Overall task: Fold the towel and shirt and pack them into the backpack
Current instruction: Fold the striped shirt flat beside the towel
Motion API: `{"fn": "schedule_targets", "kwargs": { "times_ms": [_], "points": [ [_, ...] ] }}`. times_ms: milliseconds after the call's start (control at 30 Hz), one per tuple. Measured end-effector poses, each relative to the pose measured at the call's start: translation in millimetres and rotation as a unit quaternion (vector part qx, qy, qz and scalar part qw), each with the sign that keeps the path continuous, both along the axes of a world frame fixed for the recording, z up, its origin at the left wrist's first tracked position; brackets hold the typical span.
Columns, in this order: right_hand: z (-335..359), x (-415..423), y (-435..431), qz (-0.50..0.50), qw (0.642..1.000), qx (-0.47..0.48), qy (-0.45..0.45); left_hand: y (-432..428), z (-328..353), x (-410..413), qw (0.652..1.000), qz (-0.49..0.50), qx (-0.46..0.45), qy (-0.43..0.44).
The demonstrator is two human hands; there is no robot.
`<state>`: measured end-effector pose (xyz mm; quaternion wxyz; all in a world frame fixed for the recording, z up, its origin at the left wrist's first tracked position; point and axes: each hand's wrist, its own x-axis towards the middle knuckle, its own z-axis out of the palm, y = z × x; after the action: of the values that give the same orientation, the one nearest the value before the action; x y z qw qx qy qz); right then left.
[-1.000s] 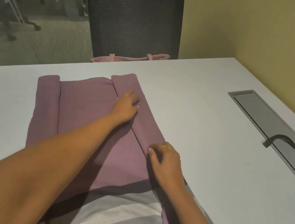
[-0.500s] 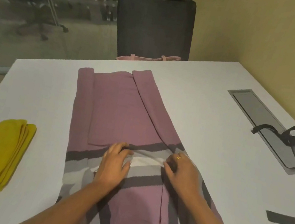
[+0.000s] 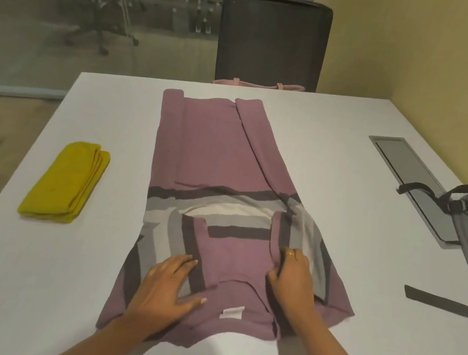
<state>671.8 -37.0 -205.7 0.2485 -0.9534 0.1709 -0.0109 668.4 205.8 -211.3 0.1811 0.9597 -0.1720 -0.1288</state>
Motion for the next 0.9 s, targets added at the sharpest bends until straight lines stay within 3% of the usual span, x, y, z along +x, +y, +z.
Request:
{"fn": "schedule_targets", "kwargs": {
  "times_ms": [167, 267, 433, 667, 900],
  "points": [
    [16, -2, -6, -0.079, 0.980, 0.177, -0.050, 5, -9, -10, 0.999, 0.020, -0.021, -0.037],
    [24, -10, 0, -0.044, 0.970, 0.219, -0.092, 3, -9, -8, 0.998, 0.022, -0.036, -0.044],
    [13, -22, 15, 0.085, 0.982, 0.168, -0.008, 4, -5, -5, 0.998, 0.021, -0.061, -0.026],
    [4, -24, 15, 0.077, 0.990, 0.116, 0.021, 4, 5, -14, 0.986, 0.052, -0.160, -0.019],
    [3, -26, 9, 0.124, 0.991, 0.035, 0.036, 8, -9, -13, 0.998, -0.015, -0.049, 0.034]
  ]
}}
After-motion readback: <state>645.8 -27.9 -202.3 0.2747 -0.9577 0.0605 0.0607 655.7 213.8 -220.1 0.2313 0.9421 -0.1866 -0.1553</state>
